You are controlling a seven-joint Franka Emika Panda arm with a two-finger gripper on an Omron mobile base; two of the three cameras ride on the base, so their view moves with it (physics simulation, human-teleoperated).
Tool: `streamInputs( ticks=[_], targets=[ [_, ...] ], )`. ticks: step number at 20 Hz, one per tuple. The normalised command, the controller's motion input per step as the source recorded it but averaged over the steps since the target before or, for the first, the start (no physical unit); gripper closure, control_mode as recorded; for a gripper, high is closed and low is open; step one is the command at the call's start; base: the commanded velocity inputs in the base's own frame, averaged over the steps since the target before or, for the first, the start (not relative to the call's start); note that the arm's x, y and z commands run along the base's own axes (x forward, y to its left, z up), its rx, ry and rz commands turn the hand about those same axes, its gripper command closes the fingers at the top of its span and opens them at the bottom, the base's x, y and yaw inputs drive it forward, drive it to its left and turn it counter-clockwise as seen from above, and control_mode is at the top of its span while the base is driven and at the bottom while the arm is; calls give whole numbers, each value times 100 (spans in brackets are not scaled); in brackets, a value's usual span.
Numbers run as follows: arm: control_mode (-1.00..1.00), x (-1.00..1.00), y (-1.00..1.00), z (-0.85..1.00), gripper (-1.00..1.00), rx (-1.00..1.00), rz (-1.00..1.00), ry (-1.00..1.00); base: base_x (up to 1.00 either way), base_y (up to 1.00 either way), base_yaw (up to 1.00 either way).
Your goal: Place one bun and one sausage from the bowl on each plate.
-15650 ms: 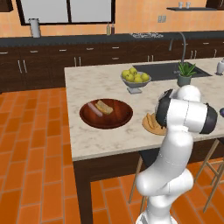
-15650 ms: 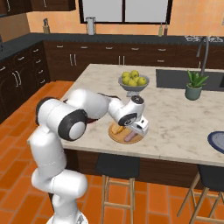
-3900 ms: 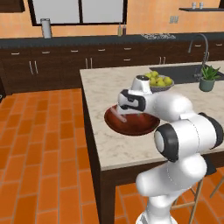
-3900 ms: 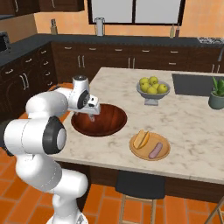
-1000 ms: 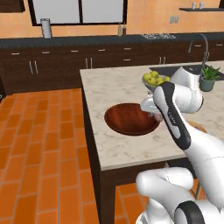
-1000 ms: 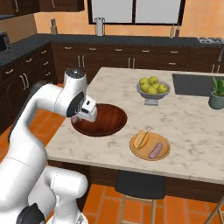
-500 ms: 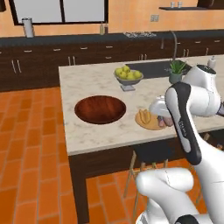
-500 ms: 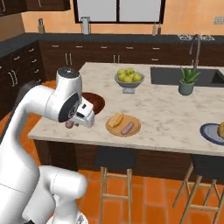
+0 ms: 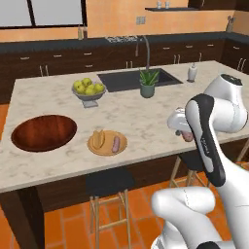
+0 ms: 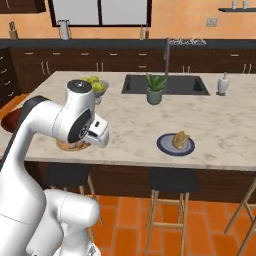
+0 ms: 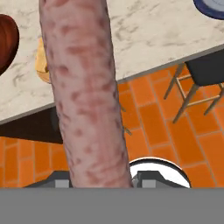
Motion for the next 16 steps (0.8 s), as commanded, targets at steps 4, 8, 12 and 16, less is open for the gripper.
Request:
streamInputs(
  ticks=[4,8,12,16],
  targets=[
    [100,0,0,0,100,0,0,0,39,-100,-5],
    [100,0,0,0,100,0,0,0,75,-99,0],
    [-100,37,1,0,100,-10,0,0,50,-26,2],
    [-100,53,56,-19,100,-45,-4,-2,0,0,0]
  ],
)
